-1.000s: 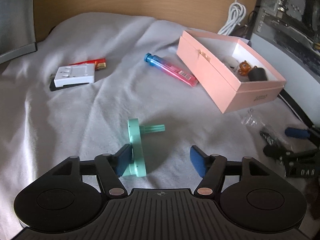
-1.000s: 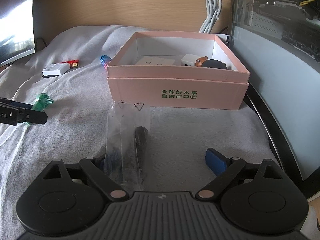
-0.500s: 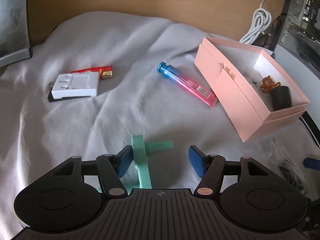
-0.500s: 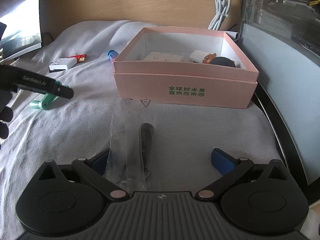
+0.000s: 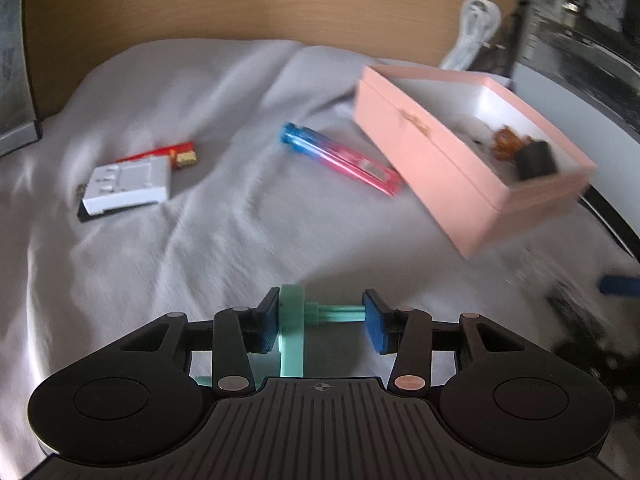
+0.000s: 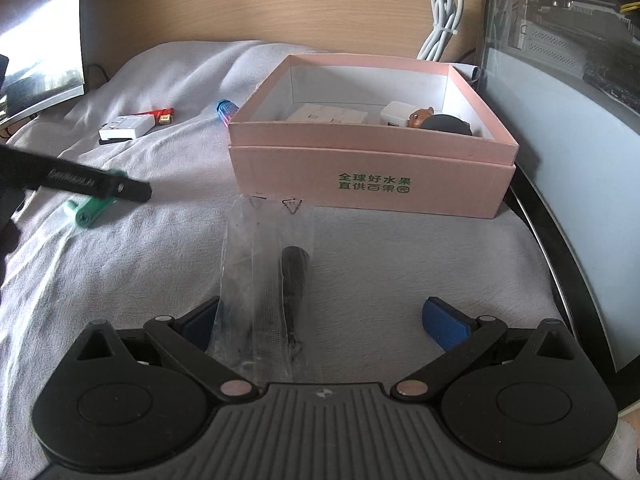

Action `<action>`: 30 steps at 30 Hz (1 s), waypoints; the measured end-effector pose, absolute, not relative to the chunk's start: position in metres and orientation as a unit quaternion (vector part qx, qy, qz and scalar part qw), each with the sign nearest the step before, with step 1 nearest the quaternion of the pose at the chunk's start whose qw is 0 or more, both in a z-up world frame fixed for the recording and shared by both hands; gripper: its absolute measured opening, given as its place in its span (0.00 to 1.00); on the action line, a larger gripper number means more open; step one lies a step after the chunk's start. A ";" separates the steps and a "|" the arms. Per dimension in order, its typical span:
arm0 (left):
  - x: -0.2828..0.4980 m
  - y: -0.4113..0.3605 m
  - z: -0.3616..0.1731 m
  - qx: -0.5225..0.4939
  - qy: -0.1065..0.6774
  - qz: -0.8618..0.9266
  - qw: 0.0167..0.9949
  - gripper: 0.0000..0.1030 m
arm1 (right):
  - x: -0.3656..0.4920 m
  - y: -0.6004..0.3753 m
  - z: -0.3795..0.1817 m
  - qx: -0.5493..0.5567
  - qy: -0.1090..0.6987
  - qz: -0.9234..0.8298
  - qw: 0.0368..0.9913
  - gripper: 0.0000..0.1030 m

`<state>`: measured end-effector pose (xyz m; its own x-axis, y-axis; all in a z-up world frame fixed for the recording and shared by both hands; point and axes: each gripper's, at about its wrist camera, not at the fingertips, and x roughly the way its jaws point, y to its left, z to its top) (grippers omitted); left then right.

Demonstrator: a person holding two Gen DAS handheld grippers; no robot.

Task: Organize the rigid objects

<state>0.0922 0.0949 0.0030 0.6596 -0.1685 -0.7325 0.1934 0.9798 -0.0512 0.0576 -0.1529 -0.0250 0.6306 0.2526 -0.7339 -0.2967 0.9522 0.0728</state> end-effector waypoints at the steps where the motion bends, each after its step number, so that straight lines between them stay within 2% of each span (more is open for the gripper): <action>1: 0.085 0.094 0.004 0.015 0.404 -0.108 0.908 0.46 | 0.058 -0.153 -0.025 -0.029 0.402 0.152 0.902 1.00; 2: 0.079 0.093 0.006 0.014 0.406 -0.114 0.907 0.46 | 0.058 -0.152 -0.024 -0.031 0.402 0.152 0.902 0.97; 4: 0.062 0.089 0.009 0.011 0.411 -0.131 0.902 0.46 | 0.055 -0.150 -0.021 -0.038 0.396 0.167 0.902 0.86; 6: 0.046 0.085 0.012 0.006 0.419 -0.150 0.895 0.46 | 0.054 -0.145 -0.018 -0.046 0.394 0.184 0.899 0.67; 7: 0.037 0.082 0.014 0.002 0.423 -0.161 0.892 0.46 | 0.055 -0.143 -0.016 -0.049 0.397 0.190 0.897 0.63; 9: 0.024 0.075 0.017 -0.007 0.433 -0.180 0.883 0.46 | 0.060 -0.140 -0.013 -0.048 0.407 0.201 0.890 0.38; 10: 0.017 0.070 0.019 -0.008 0.437 -0.191 0.879 0.46 | 0.062 -0.140 -0.011 -0.047 0.414 0.208 0.885 0.32; 11: 0.011 0.065 0.021 -0.008 0.440 -0.201 0.875 0.46 | 0.064 -0.140 -0.009 -0.048 0.421 0.210 0.881 0.20; 14: 0.001 0.048 0.028 0.001 0.451 -0.238 0.860 0.46 | 0.066 -0.149 0.003 -0.031 0.442 0.225 0.868 0.18; 20: 0.006 0.029 0.055 -0.007 0.430 -0.282 0.858 0.46 | 0.038 -0.179 0.054 -0.037 0.412 0.223 0.883 0.18; 30: 0.110 -0.003 0.145 -0.019 0.312 -0.297 0.902 0.46 | 0.019 -0.210 0.127 -0.041 0.321 0.184 0.928 0.18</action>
<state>0.1100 -0.0026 0.1451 0.6293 -0.5481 -0.5510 0.5241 0.8228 -0.2198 0.0192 -0.2104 0.1266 0.7254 0.3159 -0.6115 -0.3687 0.9286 0.0423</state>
